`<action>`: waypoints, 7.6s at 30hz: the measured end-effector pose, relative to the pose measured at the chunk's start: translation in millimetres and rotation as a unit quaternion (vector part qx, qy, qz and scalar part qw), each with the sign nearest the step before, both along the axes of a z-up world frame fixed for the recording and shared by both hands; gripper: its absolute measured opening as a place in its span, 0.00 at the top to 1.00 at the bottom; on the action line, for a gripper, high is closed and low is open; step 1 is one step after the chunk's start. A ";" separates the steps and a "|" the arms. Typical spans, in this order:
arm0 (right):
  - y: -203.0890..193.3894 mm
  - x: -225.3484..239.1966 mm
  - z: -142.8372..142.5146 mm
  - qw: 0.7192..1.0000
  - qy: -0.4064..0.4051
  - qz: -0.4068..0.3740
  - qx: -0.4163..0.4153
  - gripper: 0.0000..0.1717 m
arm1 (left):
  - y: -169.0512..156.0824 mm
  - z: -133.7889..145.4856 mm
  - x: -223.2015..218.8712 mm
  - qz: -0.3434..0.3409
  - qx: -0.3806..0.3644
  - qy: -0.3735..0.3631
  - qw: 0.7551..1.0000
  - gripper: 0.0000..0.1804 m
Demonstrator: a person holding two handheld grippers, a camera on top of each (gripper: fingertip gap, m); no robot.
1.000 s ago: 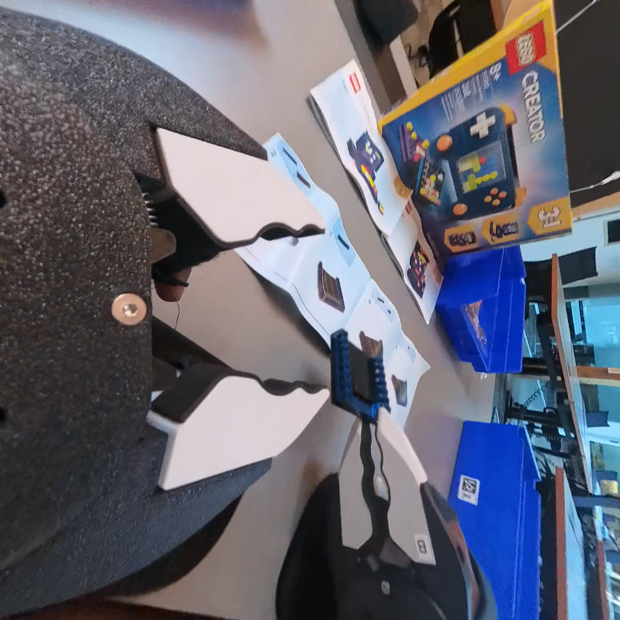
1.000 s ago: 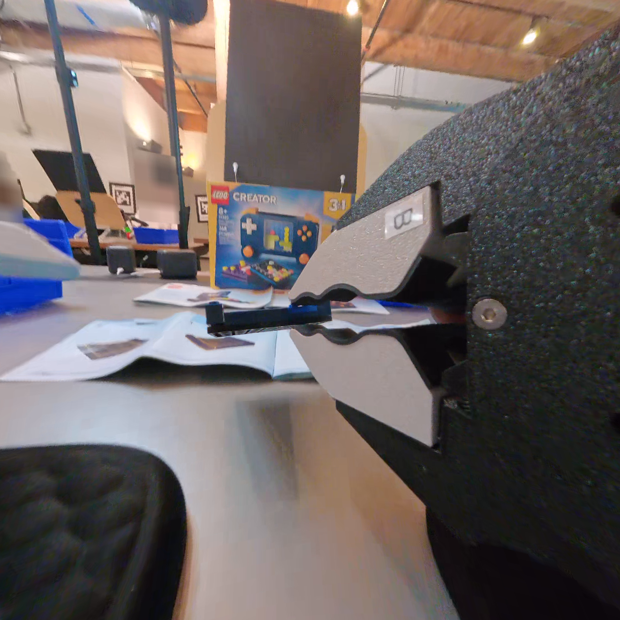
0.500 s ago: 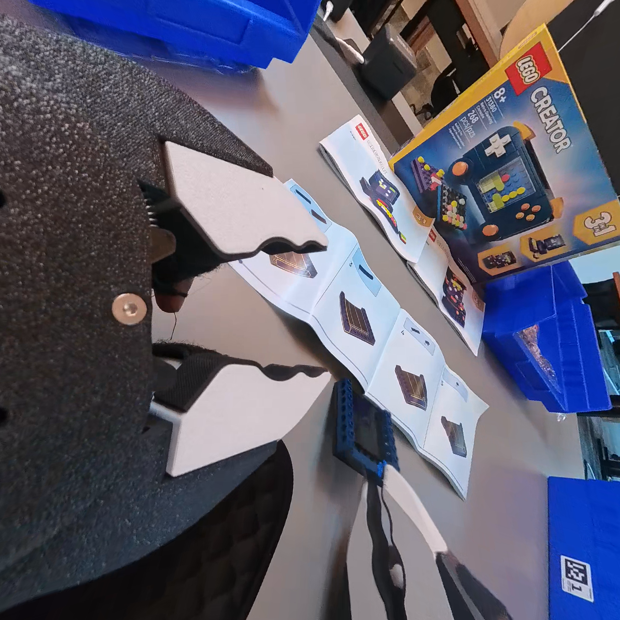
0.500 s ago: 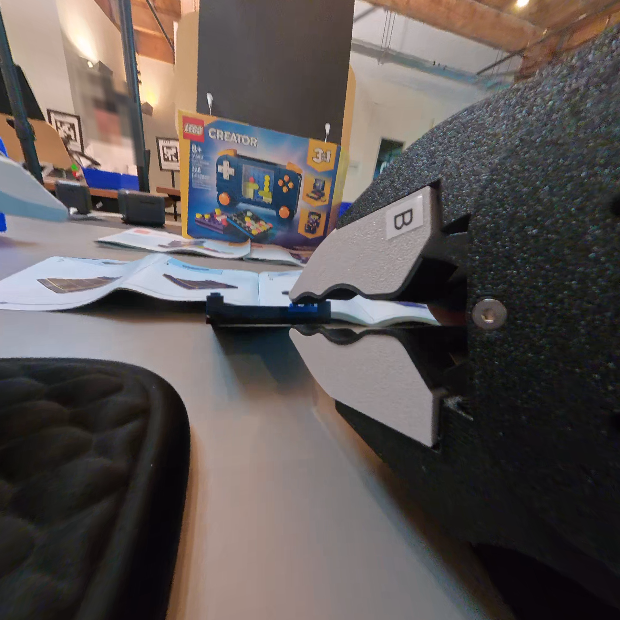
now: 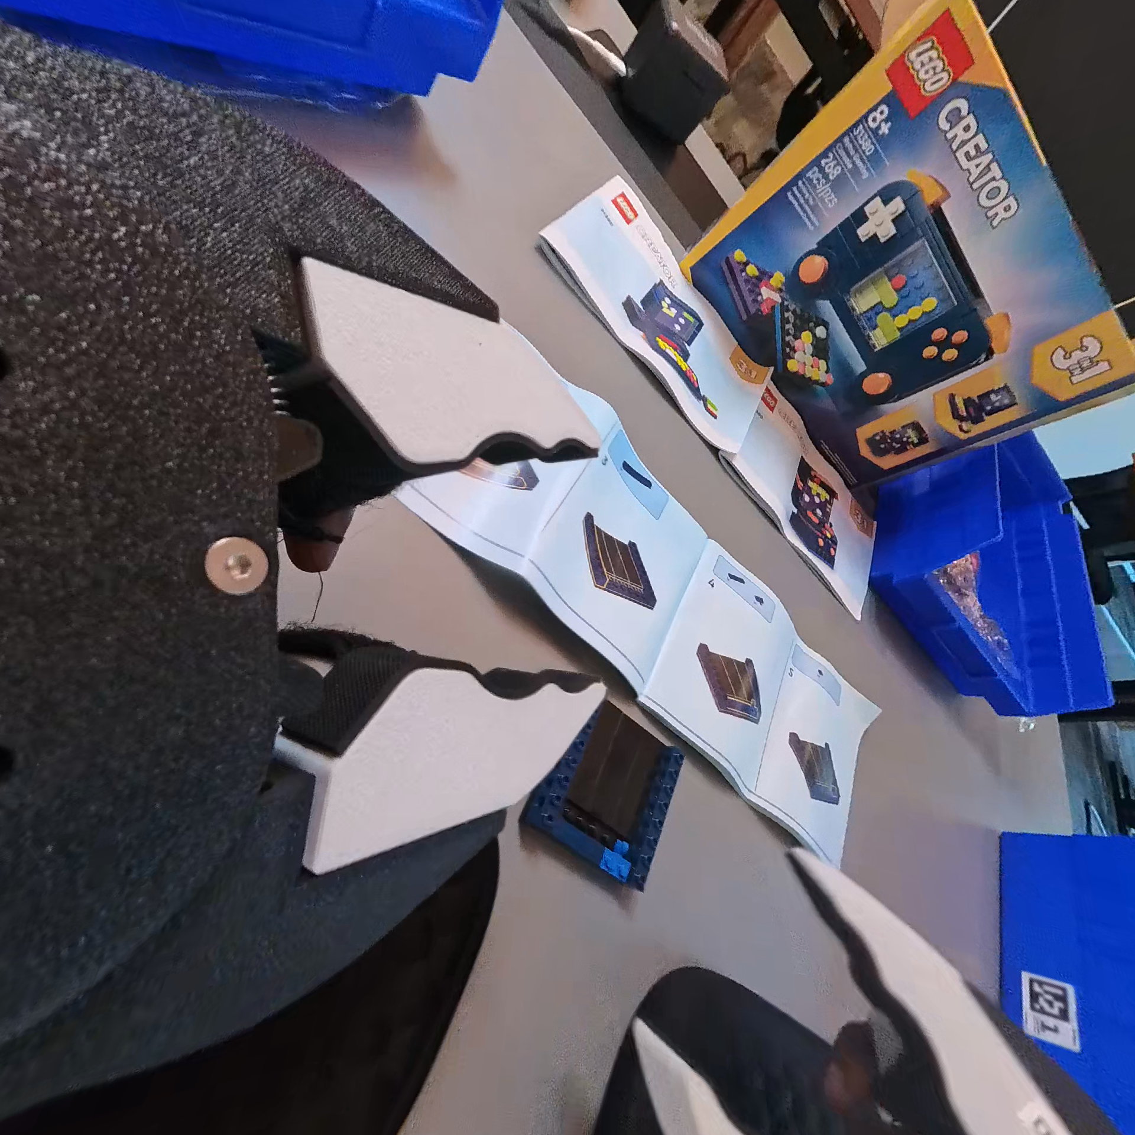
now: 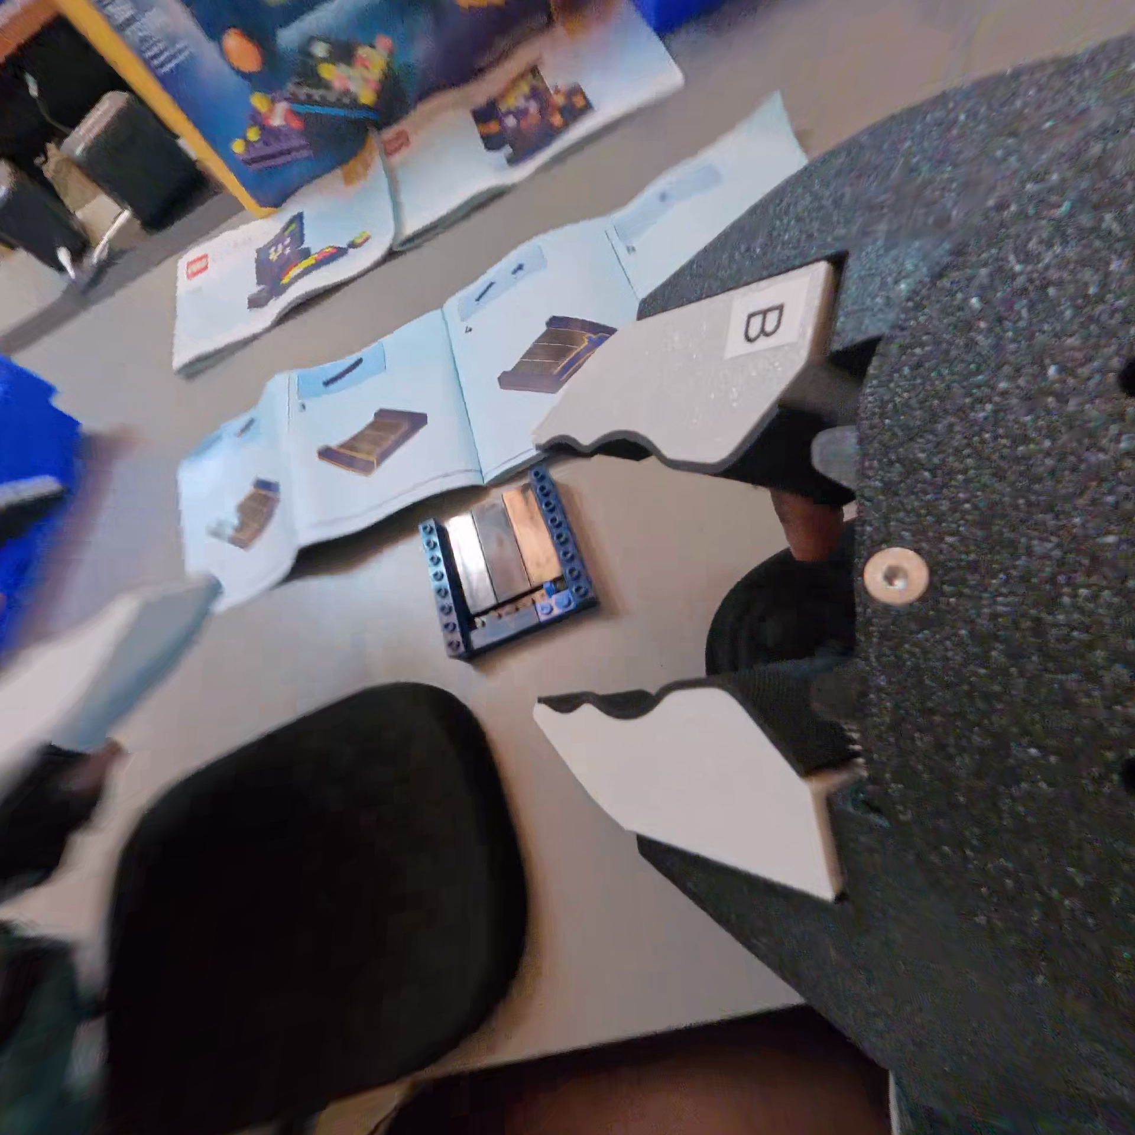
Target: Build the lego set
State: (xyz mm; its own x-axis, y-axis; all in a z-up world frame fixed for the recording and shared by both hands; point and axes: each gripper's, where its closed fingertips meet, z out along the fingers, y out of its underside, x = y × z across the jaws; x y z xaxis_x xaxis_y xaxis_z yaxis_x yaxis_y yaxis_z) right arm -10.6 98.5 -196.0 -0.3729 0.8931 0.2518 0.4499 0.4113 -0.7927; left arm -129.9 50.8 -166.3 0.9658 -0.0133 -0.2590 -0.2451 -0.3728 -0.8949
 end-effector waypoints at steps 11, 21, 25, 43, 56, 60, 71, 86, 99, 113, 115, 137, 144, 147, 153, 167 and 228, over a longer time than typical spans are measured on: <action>136.4 14.3 13.3 0.948 0.106 -0.228 -0.196 0.43 | 52.5 5.7 -6.1 -0.016 0.025 -0.074 0.997 0.20; 149.8 30.3 61.0 0.905 0.298 -0.207 -0.222 0.84 | 4.9 85.2 -46.1 -0.043 0.355 -0.188 0.915 0.85; 142.9 30.3 62.0 0.916 0.315 -0.186 -0.167 1.00 | -11.0 93.1 -25.6 -0.125 0.379 -0.106 0.911 1.00; 122.5 20.3 70.3 0.916 0.357 -0.117 -0.140 0.54 | 15.4 66.6 -31.4 -0.079 0.307 -0.114 0.941 1.00; 100.2 16.4 59.5 0.936 0.324 -0.052 -0.126 0.81 | 20.0 73.4 -58.1 0.001 0.357 -0.148 0.922 0.23; 123.6 17.8 71.9 0.911 0.366 -0.118 -0.152 0.38 | 23.3 70.4 -54.8 -0.012 0.346 -0.174 0.922 0.20; 146.5 28.2 83.9 0.878 0.411 -0.169 -0.177 0.25 | 19.1 75.0 -59.2 0.000 0.365 -0.167 0.916 0.21; 142.0 22.5 76.5 0.891 0.388 -0.164 -0.168 0.27 | 0.6 79.1 -85.0 0.064 0.302 -0.098 0.946 0.38; 123.8 12.2 66.8 0.918 0.355 -0.132 -0.120 0.31 | -101.7 -35.3 -229.3 0.319 -0.316 0.081 0.890 0.83; 114.2 9.4 62.9 0.926 0.341 -0.107 -0.120 0.36 | -183.4 -69.9 -189.2 0.327 -0.493 0.036 0.805 0.83; 113.0 8.6 62.1 0.928 0.338 -0.104 -0.120 0.37 | -192.8 -70.8 -162.5 0.325 -0.505 0.030 0.799 0.83; 97.2 6.6 64.4 0.935 0.328 -0.066 -0.117 0.39 | -206.2 15.8 -219.8 0.149 -0.392 -0.148 0.896 0.76; 96.3 5.0 58.3 0.938 0.319 -0.061 -0.120 0.41 | -223.7 -42.1 -260.1 0.152 -0.522 -0.140 0.827 0.87; 96.7 5.2 58.2 0.937 0.320 -0.061 -0.125 0.43 | -221.3 -56.5 -262.9 0.146 -0.532 -0.152 0.820 0.86; 94.4 8.1 62.9 0.934 0.334 -0.055 -0.116 0.43 | -234.4 -73.5 -261.1 0.134 -0.595 -0.131 0.782 0.85; 92.8 10.8 66.1 0.930 0.346 -0.049 -0.115 0.45 | -226.8 -81.0 -257.7 0.122 -0.623 -0.145 0.759 0.85; 82.1 4.4 50.7 0.949 0.308 -0.028 -0.069 0.48 | -229.0 -80.8 -260.7 0.052 -0.625 -0.091 0.774 0.90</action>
